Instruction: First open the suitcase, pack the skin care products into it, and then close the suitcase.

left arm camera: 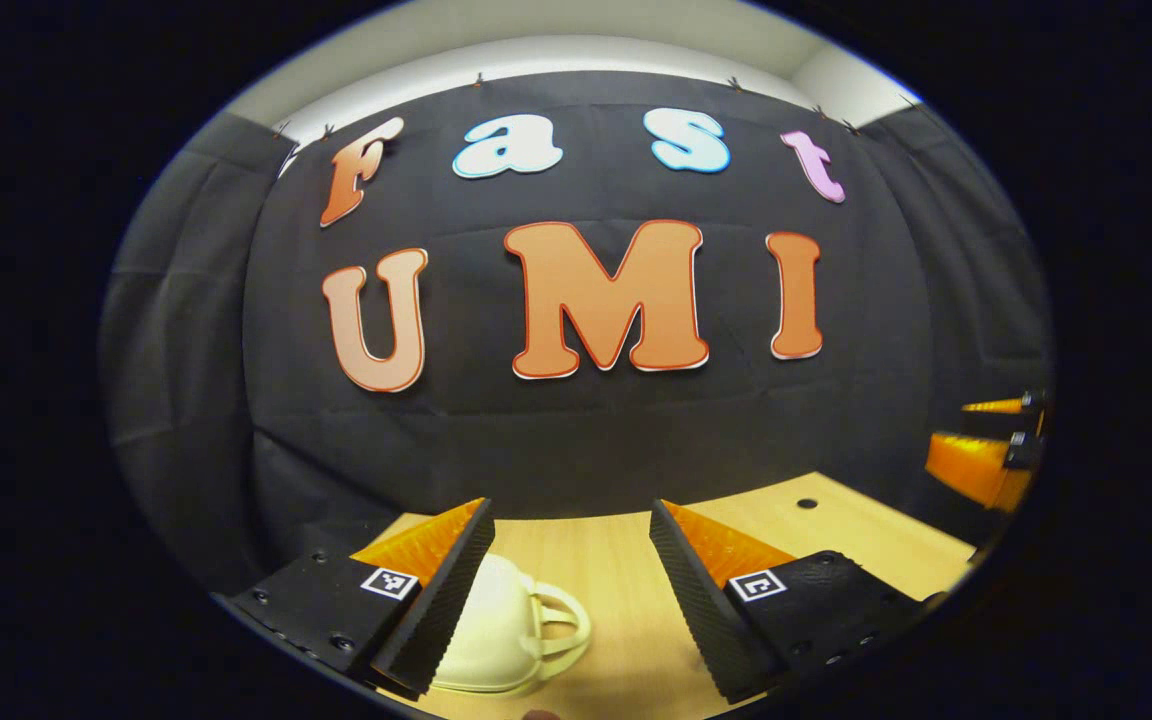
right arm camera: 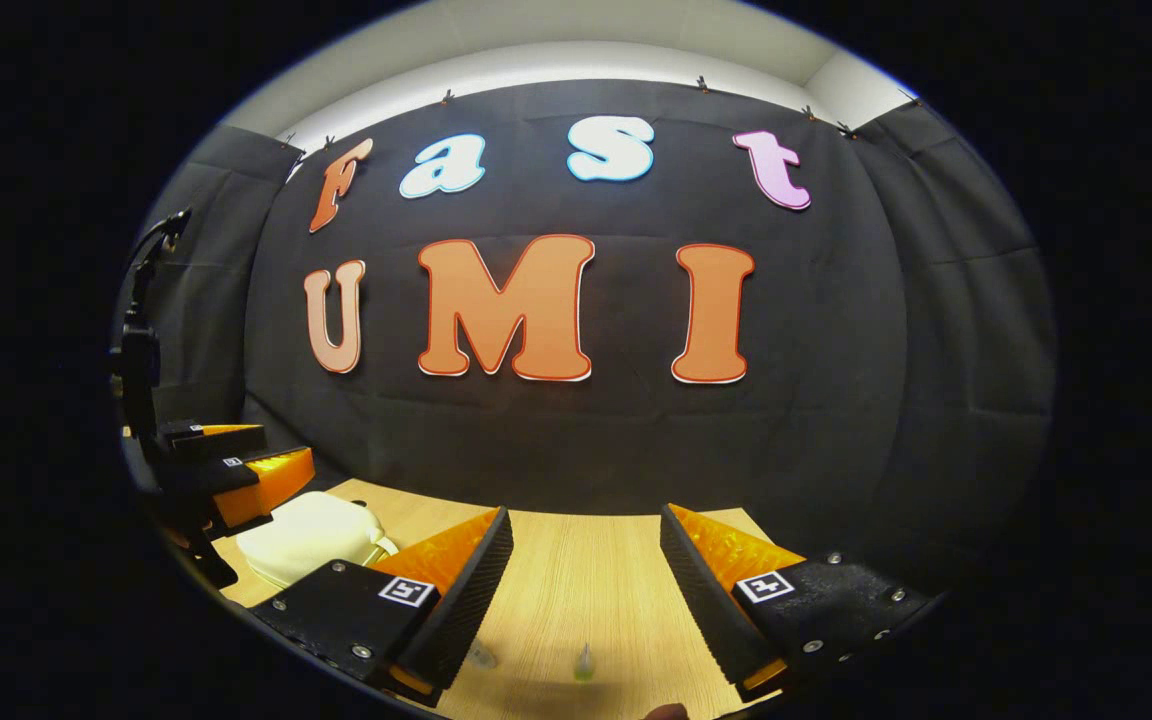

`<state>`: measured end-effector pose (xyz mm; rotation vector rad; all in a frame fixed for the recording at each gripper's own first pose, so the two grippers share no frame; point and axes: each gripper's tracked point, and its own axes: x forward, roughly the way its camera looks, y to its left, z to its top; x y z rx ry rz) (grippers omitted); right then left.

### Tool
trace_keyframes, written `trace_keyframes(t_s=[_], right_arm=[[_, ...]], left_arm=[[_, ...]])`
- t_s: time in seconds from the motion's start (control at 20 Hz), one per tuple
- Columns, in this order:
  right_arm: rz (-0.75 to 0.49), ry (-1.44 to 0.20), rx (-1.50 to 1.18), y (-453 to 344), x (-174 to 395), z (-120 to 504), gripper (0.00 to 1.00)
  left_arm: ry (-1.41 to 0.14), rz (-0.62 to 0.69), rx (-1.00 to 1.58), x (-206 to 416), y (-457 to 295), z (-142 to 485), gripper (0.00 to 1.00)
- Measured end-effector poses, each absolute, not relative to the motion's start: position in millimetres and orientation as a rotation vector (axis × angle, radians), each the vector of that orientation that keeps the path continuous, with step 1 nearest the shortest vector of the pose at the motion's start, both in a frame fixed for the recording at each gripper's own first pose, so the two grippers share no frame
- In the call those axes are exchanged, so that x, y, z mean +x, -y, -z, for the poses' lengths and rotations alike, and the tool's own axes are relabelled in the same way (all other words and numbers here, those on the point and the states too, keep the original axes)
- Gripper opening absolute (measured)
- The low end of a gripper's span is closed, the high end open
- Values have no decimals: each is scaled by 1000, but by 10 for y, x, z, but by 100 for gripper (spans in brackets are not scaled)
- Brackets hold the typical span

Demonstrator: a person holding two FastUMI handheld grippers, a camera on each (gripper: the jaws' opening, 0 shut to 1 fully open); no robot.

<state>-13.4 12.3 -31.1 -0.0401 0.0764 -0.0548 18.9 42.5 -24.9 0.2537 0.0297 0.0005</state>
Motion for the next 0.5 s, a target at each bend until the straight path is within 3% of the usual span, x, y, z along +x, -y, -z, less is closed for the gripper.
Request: trace_keyframes(t_s=[0.5], right_arm=[[86,-147,-20,-26,-91,551,94]], left_arm=[[-274,123,749,333,-756,1734,98]])
